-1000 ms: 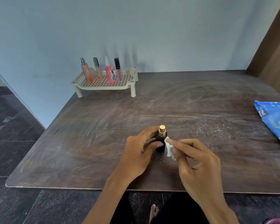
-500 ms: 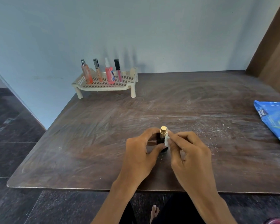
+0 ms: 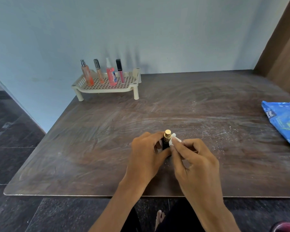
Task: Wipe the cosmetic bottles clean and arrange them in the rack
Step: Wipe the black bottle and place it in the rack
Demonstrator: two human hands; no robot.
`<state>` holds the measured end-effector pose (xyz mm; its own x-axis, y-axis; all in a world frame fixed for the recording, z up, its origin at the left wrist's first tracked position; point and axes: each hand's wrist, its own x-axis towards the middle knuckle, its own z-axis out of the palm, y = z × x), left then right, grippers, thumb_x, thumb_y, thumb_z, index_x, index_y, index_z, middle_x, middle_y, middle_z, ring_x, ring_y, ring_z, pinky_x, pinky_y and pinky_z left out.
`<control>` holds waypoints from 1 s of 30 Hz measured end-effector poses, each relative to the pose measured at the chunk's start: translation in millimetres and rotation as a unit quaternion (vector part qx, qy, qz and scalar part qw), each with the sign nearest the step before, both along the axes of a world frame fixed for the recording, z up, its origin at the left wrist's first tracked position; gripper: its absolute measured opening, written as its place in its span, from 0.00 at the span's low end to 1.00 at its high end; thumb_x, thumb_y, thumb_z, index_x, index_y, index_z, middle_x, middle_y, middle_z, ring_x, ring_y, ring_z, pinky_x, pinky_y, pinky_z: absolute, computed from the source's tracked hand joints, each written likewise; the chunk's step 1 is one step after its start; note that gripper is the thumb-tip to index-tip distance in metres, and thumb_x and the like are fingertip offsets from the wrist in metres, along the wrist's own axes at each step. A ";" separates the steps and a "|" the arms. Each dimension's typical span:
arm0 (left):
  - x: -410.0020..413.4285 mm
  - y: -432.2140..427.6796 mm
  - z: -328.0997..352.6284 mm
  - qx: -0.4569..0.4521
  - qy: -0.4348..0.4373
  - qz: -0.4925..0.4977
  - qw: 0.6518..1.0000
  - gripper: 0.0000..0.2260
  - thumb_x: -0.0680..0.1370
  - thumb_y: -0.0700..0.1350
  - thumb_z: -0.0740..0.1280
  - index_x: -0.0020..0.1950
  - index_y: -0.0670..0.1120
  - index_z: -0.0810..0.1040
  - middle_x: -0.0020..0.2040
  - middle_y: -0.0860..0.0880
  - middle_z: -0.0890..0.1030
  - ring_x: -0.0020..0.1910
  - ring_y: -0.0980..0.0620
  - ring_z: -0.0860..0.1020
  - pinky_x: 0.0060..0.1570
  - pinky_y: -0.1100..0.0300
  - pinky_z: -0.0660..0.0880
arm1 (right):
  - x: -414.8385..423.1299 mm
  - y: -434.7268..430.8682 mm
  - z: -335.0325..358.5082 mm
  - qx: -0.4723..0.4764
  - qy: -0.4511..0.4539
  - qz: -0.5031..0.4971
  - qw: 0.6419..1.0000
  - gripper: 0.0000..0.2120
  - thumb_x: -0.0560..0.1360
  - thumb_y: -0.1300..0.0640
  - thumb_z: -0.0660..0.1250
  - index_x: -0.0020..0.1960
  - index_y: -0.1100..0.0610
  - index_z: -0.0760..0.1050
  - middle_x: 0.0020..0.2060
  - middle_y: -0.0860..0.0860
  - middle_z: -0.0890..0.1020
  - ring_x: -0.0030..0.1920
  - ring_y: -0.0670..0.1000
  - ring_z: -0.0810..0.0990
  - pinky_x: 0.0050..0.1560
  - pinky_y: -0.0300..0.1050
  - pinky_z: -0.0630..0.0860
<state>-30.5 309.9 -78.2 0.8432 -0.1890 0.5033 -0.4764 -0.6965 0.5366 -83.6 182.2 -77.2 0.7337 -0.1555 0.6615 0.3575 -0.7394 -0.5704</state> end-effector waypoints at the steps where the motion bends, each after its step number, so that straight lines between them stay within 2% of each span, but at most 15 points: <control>1: -1.0 -1.7 -1.7 -0.007 -0.013 0.015 1.000 0.10 0.72 0.52 0.75 0.52 0.53 0.85 0.34 0.55 0.82 0.31 0.60 0.71 0.33 0.74 0.63 | -1.6 1.8 -0.8 -0.002 -0.001 0.001 1.000 0.11 0.74 0.59 0.71 0.57 0.57 0.83 0.41 0.47 0.78 0.34 0.44 0.77 0.34 0.35 0.76; 4: -2.5 -7.0 -5.2 -0.016 -0.051 0.052 0.997 0.10 0.74 0.55 0.70 0.48 0.51 0.85 0.31 0.54 0.80 0.29 0.59 0.71 0.31 0.72 0.62 | -2.2 2.1 -2.2 -0.014 -0.006 0.008 1.000 0.11 0.75 0.57 0.70 0.56 0.56 0.84 0.42 0.47 0.79 0.36 0.45 0.78 0.33 0.39 0.78; 6: -1.1 -9.1 -5.0 -0.021 -0.057 0.054 0.997 0.08 0.76 0.53 0.71 0.48 0.50 0.84 0.35 0.55 0.82 0.32 0.60 0.74 0.33 0.74 0.65 | -0.9 0.7 -0.9 -0.027 -0.009 0.004 1.000 0.11 0.76 0.56 0.69 0.56 0.56 0.84 0.42 0.48 0.79 0.36 0.45 0.78 0.33 0.40 0.79; 8: -0.9 -7.5 -2.2 -0.026 -0.029 0.021 0.999 0.09 0.75 0.50 0.74 0.54 0.50 0.83 0.43 0.55 0.84 0.38 0.61 0.77 0.39 0.75 0.70 | 0.4 -1.2 1.3 -0.030 -0.011 -0.001 0.999 0.10 0.76 0.56 0.70 0.56 0.56 0.84 0.42 0.48 0.79 0.36 0.45 0.78 0.34 0.40 0.79; 10: -3.3 -3.7 -1.0 -0.023 0.035 -0.038 0.998 0.17 0.75 0.47 0.74 0.64 0.52 0.79 0.49 0.56 0.84 0.45 0.60 0.79 0.47 0.69 0.76 | 1.5 -3.8 2.7 -0.028 -0.013 -0.009 0.999 0.10 0.75 0.57 0.70 0.55 0.57 0.84 0.41 0.47 0.78 0.36 0.45 0.78 0.34 0.38 0.78; 12: -5.0 -0.4 -0.4 -0.032 0.072 -0.080 0.994 0.22 0.76 0.43 0.73 0.69 0.54 0.76 0.49 0.56 0.84 0.46 0.58 0.80 0.49 0.64 0.77 | 2.6 -5.2 3.7 -0.033 -0.008 -0.016 0.999 0.10 0.75 0.58 0.71 0.55 0.57 0.84 0.41 0.47 0.78 0.36 0.45 0.77 0.34 0.37 0.78; 17: -5.1 -1.1 1.9 -0.039 0.044 -0.047 0.997 0.20 0.74 0.42 0.75 0.66 0.53 0.79 0.46 0.56 0.86 0.43 0.58 0.82 0.46 0.68 0.77 | 0.8 1.2 3.8 -0.081 -0.011 -0.039 0.996 0.09 0.74 0.59 0.71 0.53 0.60 0.84 0.39 0.49 0.78 0.35 0.47 0.77 0.31 0.38 0.76; 20: -4.3 -1.1 4.6 -0.057 0.045 -0.036 0.997 0.11 0.75 0.44 0.74 0.57 0.52 0.81 0.41 0.55 0.85 0.39 0.57 0.82 0.39 0.64 0.78 | 0.8 0.0 4.3 -0.080 -0.012 0.009 0.997 0.10 0.75 0.58 0.71 0.55 0.57 0.84 0.41 0.48 0.79 0.38 0.46 0.78 0.34 0.38 0.77; 22: -3.6 0.9 7.8 -0.076 0.058 -0.017 0.995 0.06 0.76 0.46 0.73 0.52 0.50 0.79 0.37 0.56 0.83 0.37 0.58 0.81 0.36 0.64 0.77 | -0.4 -2.8 7.4 -0.029 -0.006 0.048 0.998 0.11 0.75 0.58 0.72 0.57 0.53 0.84 0.43 0.46 0.80 0.39 0.43 0.78 0.37 0.36 0.77; 23: -3.8 2.5 9.0 -0.109 0.075 0.000 0.991 0.07 0.75 0.48 0.74 0.50 0.50 0.78 0.37 0.56 0.82 0.37 0.59 0.81 0.37 0.65 0.78 | -2.2 -4.3 11.3 0.025 0.001 0.051 0.998 0.10 0.75 0.57 0.72 0.56 0.51 0.84 0.42 0.45 0.80 0.39 0.43 0.79 0.38 0.33 0.76; 25: -5.7 5.6 11.2 -0.227 0.118 0.027 0.966 0.10 0.73 0.48 0.75 0.50 0.51 0.77 0.40 0.55 0.83 0.39 0.59 0.83 0.40 0.63 0.80 | -5.5 -9.5 16.5 0.175 0.031 0.028 0.984 0.08 0.75 0.56 0.72 0.52 0.47 0.84 0.42 0.43 0.82 0.41 0.44 0.82 0.40 0.30 0.76; 28: -13.1 7.1 15.5 -0.439 0.178 -0.013 0.881 0.10 0.73 0.43 0.74 0.52 0.46 0.77 0.44 0.50 0.85 0.35 0.52 0.84 0.40 0.57 0.82 | -7.9 -15.0 16.1 0.392 0.105 0.025 0.914 0.07 0.76 0.55 0.70 0.46 0.44 0.83 0.41 0.44 0.86 0.42 0.42 0.84 0.42 0.29 0.76; 30: -19.1 6.8 15.4 -0.478 0.191 -0.046 0.856 0.13 0.72 0.44 0.73 0.54 0.43 0.77 0.44 0.45 0.85 0.33 0.50 0.83 0.42 0.56 0.83 | -8.6 -12.4 17.0 0.466 0.149 0.054 0.871 0.07 0.76 0.58 0.70 0.47 0.47 0.83 0.40 0.45 0.87 0.40 0.42 0.84 0.41 0.29 0.76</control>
<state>-49.6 316.6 -62.7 0.9846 0.0807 0.1551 -0.1674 0.1787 0.9696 -92.3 169.8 -60.2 0.8952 -0.4413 0.0627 0.1294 0.1227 -0.9840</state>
